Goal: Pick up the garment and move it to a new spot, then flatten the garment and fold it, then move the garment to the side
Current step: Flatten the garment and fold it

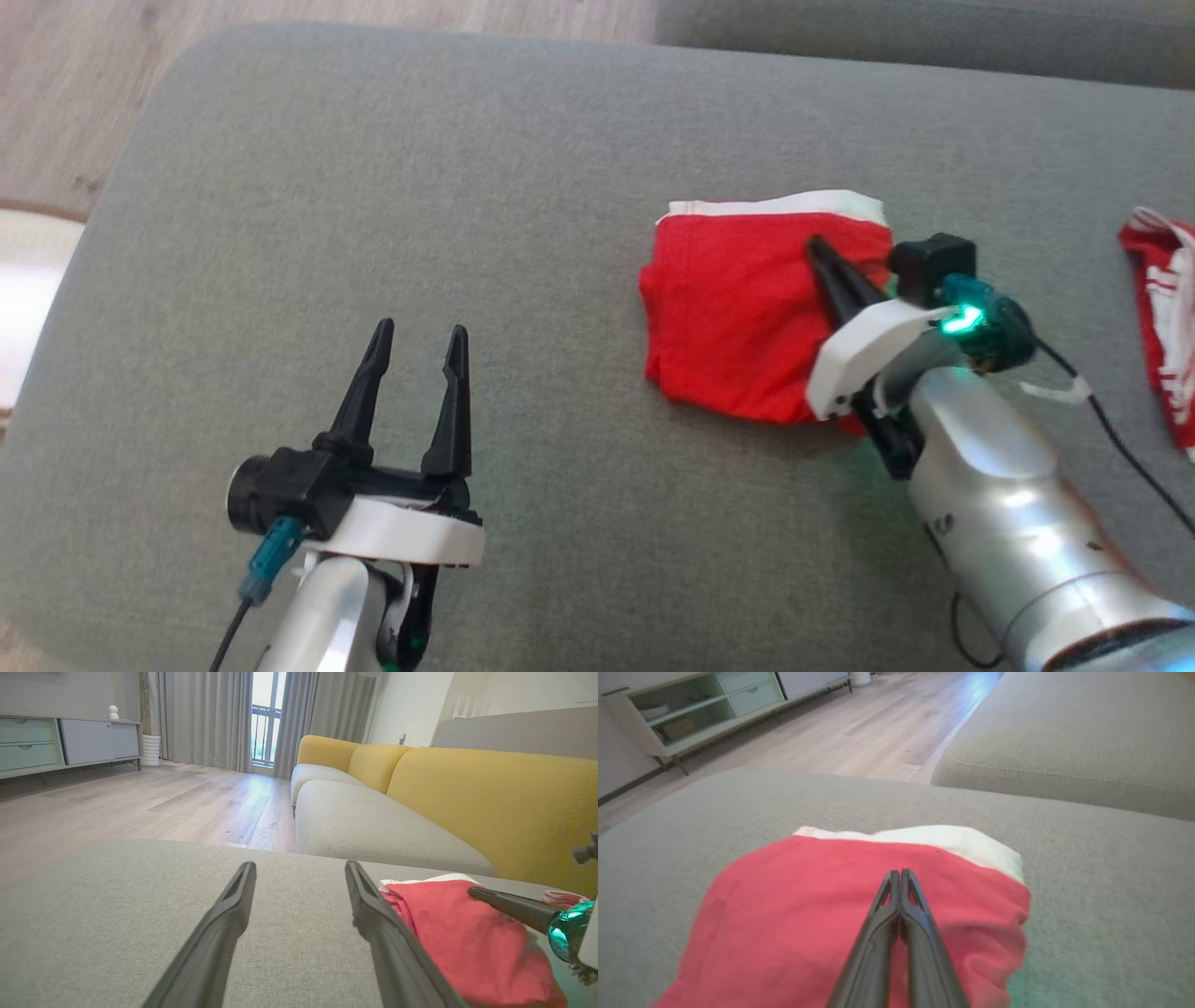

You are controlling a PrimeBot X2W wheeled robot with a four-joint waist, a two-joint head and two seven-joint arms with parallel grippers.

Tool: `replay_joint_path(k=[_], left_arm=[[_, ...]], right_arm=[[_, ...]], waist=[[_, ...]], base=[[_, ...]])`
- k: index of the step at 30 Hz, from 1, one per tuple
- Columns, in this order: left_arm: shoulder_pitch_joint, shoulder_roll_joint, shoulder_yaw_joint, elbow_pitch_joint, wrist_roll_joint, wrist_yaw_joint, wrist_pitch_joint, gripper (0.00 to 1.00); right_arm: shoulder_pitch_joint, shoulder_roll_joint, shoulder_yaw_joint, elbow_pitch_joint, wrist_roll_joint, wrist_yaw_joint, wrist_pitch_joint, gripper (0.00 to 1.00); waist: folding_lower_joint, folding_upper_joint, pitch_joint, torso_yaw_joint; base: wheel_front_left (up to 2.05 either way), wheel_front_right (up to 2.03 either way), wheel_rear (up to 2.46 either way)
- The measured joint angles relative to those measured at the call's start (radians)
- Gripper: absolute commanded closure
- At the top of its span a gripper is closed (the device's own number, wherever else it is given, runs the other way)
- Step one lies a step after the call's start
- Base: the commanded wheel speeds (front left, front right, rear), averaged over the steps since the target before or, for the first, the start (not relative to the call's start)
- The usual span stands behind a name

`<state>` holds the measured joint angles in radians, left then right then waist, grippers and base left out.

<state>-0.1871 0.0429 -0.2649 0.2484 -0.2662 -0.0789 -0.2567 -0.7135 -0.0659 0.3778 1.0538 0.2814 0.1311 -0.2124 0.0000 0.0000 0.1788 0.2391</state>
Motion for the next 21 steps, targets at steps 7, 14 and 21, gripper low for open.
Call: replay_joint_path(k=[7,14,21], left_arm=[[-0.016,0.0,-0.005,0.001,-0.007,0.0,0.0,0.0],[-0.024,0.0,-0.006,0.006,-0.007,0.0,0.0,0.0],[-0.027,0.0,-0.019,0.004,-0.016,0.001,0.0,0.0]], right_arm=[[-0.039,-0.001,-0.062,0.147,-0.077,0.0,0.02,1.0],[-0.057,-0.001,-0.055,0.096,-0.053,0.0,-0.017,1.0],[-0.056,-0.003,0.096,-0.039,0.035,0.0,-0.021,1.0]], waist=[[0.0001,0.0,0.032,0.033],[0.0,0.0,0.036,0.048],[-0.0001,0.0,0.039,0.062]], base=[[0.0,0.0,0.0],[0.0,0.0,0.0],[0.0,0.0,0.0]])
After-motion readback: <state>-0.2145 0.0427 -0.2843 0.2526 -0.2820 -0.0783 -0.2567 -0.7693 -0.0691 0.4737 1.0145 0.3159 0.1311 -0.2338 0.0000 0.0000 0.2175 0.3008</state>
